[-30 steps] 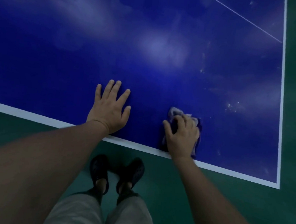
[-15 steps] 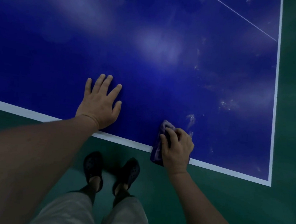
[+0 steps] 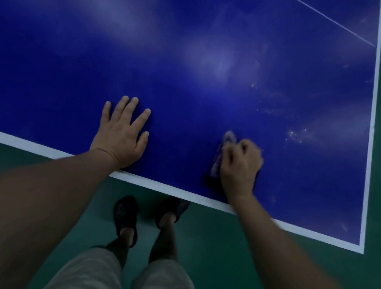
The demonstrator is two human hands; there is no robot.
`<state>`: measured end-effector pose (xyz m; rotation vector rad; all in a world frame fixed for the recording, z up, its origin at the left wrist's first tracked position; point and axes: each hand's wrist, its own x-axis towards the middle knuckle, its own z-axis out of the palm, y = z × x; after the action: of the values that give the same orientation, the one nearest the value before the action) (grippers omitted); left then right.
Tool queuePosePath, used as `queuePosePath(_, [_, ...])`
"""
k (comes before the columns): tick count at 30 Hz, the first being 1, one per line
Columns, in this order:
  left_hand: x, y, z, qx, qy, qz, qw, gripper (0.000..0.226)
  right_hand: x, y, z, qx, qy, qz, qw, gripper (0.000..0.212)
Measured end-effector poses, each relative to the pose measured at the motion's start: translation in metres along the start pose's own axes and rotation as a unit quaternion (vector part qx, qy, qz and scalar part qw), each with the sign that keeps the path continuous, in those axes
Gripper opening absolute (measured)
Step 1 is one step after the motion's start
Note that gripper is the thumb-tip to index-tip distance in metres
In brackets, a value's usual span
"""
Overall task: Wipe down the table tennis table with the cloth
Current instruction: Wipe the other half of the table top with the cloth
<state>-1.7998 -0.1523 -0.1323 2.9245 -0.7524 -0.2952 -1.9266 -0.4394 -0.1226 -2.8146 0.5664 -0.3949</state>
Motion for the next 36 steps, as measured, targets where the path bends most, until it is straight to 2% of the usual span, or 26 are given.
queuePosePath(3, [0.002, 0.002, -0.001, 0.049, -0.024, -0.014, 0.998, 0.068, -0.061, -0.023, -0.001, 0.024, -0.017, -0.041, 0.999, 0.019])
queuePosePath(6, [0.004, 0.006, -0.003, 0.083, -0.051, -0.012, 0.995, 0.074, -0.021, 0.002, -0.002, 0.020, -0.053, -0.142, 0.988, 0.017])
queuePosePath(7, [0.004, 0.007, -0.005, 0.085, -0.057, -0.013, 0.995, 0.075, 0.006, 0.011, -0.003, 0.012, -0.050, -0.143, 0.988, 0.015])
queuePosePath(10, [0.003, 0.012, -0.010, 0.061, -0.047, -0.032, 0.997, 0.070, 0.089, 0.028, -0.001, -0.015, -0.021, -0.040, 0.999, 0.018])
queuePosePath(12, [0.008, 0.022, -0.013, 0.034, -0.027, -0.042, 0.998, 0.063, 0.093, 0.024, 0.002, -0.015, -0.007, -0.014, 1.000, 0.021])
queuePosePath(15, [0.033, 0.051, -0.015, -0.008, -0.011, -0.056, 0.998, 0.059, 0.025, 0.007, -0.007, 0.024, -0.033, -0.039, 0.998, 0.015])
queuePosePath(17, [0.059, 0.071, -0.014, -0.036, 0.000, -0.064, 0.997, 0.058, -0.017, -0.001, -0.014, 0.044, -0.071, -0.105, 0.991, 0.014])
queuePosePath(19, [0.088, 0.086, -0.014, -0.051, 0.009, -0.074, 0.996, 0.059, -0.002, 0.010, -0.008, 0.055, -0.094, -0.181, 0.977, 0.016])
queuePosePath(21, [0.114, 0.095, -0.014, -0.053, 0.011, -0.078, 0.996, 0.059, 0.050, 0.025, -0.002, 0.058, -0.096, -0.220, 0.969, 0.016])
queuePosePath(26, [0.133, 0.099, -0.006, -0.073, 0.053, -0.088, 0.992, 0.057, 0.191, 0.037, 0.023, 0.023, -0.016, -0.111, 0.993, 0.018])
queuePosePath(28, [0.132, 0.098, -0.006, -0.074, 0.054, -0.090, 0.992, 0.057, 0.194, 0.034, 0.026, 0.020, -0.010, -0.091, 0.996, 0.019])
queuePosePath(31, [0.132, 0.101, -0.010, -0.070, 0.043, -0.091, 0.992, 0.059, 0.135, 0.028, 0.015, 0.040, -0.035, -0.057, 0.997, 0.019])
queuePosePath(34, [0.133, 0.102, -0.011, -0.061, 0.037, -0.090, 0.993, 0.058, 0.085, 0.020, 0.006, 0.053, -0.076, -0.127, 0.988, 0.018])
queuePosePath(36, [0.134, 0.102, -0.010, -0.048, 0.029, -0.089, 0.994, 0.055, 0.114, 0.025, 0.014, 0.045, -0.096, -0.190, 0.976, 0.020])
